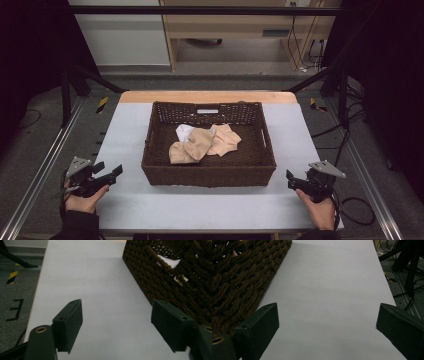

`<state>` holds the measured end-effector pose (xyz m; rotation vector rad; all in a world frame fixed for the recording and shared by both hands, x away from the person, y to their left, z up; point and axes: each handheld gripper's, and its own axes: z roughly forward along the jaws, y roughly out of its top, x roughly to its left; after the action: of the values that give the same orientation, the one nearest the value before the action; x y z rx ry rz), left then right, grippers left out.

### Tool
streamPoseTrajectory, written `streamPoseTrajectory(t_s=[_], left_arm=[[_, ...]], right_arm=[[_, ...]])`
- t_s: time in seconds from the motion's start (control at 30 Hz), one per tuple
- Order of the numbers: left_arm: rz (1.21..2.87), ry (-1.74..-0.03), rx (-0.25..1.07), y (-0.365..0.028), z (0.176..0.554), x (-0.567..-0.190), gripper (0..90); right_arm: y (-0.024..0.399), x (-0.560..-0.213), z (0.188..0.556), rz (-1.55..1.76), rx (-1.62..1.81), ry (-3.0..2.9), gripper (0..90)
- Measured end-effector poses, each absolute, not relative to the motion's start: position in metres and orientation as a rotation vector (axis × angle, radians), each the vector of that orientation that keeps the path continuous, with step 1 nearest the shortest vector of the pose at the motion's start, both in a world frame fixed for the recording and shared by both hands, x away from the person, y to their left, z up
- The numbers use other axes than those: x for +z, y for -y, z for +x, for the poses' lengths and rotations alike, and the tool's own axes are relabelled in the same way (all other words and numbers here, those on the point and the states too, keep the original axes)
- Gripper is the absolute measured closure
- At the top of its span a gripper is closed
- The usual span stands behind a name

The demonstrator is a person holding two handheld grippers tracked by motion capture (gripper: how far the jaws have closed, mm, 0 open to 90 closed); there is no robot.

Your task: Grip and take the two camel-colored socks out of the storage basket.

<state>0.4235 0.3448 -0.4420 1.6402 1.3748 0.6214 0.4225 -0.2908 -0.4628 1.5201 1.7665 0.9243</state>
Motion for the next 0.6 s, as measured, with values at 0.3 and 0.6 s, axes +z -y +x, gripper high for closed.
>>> streamPoseTrajectory(t_s=[0.3,0.6], left_arm=[[1.605,-1.348,0.654,-0.34,0.423,-0.427,34.7],[1.567,-1.29,0.66,-0.334,0.425,-0.406,35.6]], right_arm=[[0.291,-0.465,0.425,1.519,0.923,-1.773,4.4],[0.29,-0.466,0.425,1.523,0.919,-1.774,4.2]])
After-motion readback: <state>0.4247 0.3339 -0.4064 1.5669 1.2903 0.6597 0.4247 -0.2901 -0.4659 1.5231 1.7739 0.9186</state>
